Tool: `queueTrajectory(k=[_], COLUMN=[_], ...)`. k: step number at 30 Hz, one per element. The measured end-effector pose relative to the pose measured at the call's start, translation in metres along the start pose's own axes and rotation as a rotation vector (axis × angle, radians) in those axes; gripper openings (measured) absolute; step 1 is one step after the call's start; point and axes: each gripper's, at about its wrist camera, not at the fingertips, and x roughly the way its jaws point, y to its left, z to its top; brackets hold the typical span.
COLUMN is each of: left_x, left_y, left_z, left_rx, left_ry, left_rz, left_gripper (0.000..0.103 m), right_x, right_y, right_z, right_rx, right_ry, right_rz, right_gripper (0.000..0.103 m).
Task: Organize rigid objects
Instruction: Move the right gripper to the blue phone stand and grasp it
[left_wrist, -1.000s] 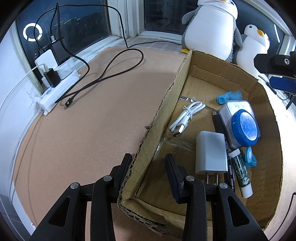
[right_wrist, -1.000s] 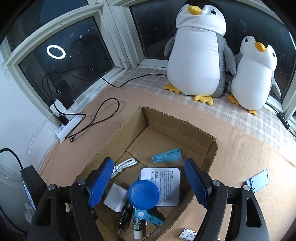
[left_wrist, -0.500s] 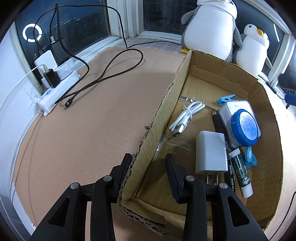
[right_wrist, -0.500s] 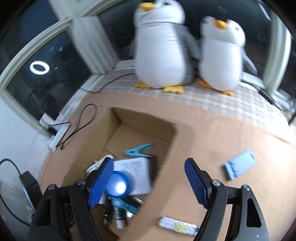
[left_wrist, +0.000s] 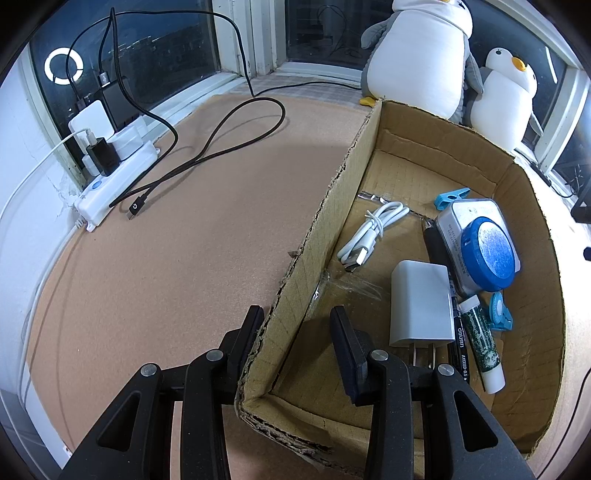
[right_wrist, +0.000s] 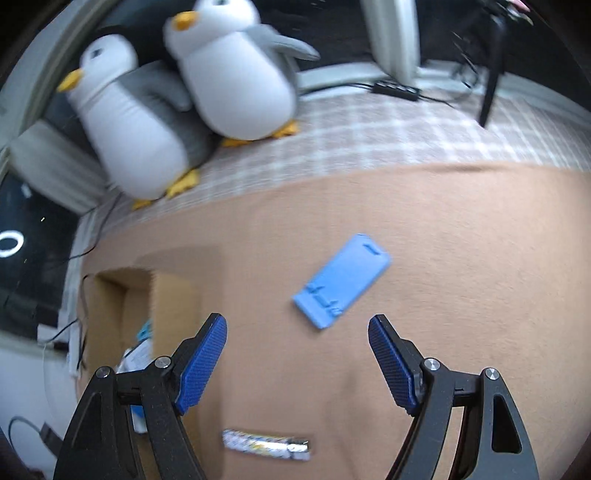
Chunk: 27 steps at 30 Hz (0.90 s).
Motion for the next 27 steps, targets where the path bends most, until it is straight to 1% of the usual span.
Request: queueTrajectory(k=[2,7,9,12,14,17,23,25,27], left_x=[0.0,0.0,0.0,0.001,0.001,0.001,0.0,0.0,0.0], left_y=[0.0,-0.001,0.0,0.0,-0.001,-0.001,0.0,0.0,0.0], left_z=[0.0,0.001,0.0,0.001,0.001,0.002,0.0,0.0,-0.001], left_rx=[0.0,0.0,0.0,-0.002,-0.004,-0.005,-0.003,-0.002,-0.001], left_ry=[0.0,0.0,0.0,0.0,0.0,0.0,-0.003,-0.004,-0.005], left_rz=[0.001,-0.001,-0.001,-0.003,-0.005,-0.008,-0.006,-0.004,-0.004], left_gripper=[0.041,0.041,0.041,0.041,0.041,0.041,0.041,0.041,0.041], right_x=[0.007,0.029,0.037,0.05,0.056,0.064,0.07,0.074,0.077], right_y=[-0.008,-0.024,-0.025,-0.025,-0.027,-0.03,-0.024,-0.017,-0.006], right_z=[0.004,0.005,0.004,0.002,0.002,0.006,0.013,0.014,0.014], right_rx=[0.042,0.126,0.131,0.136,0.141,0.156,0.119,0.079,0.023], right_ry=[0.018,0.044,0.044,0.051,0.038,0.045,0.047,0.05,0.062], right_rz=[-0.011,-0.002,-0.011,-0.03,-0.041,-0.067,-0.119,-0.154,-0.209], right_gripper=[0.076,0.075,0.068,0.065,0.064,0.056,0.054,0.054,0.051])
